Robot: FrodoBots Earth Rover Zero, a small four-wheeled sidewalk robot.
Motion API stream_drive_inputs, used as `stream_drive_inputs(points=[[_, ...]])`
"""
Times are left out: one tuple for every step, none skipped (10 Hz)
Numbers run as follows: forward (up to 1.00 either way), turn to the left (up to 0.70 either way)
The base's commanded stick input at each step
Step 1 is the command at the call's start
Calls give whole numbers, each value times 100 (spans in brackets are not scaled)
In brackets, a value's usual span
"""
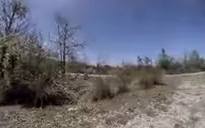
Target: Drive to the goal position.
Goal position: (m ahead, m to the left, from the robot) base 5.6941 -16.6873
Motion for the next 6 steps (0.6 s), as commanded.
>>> stream_drive_inputs(points=[[0, -70], [0, -70], [0, -70], [0, -70], [0, -70], [0, -70]])
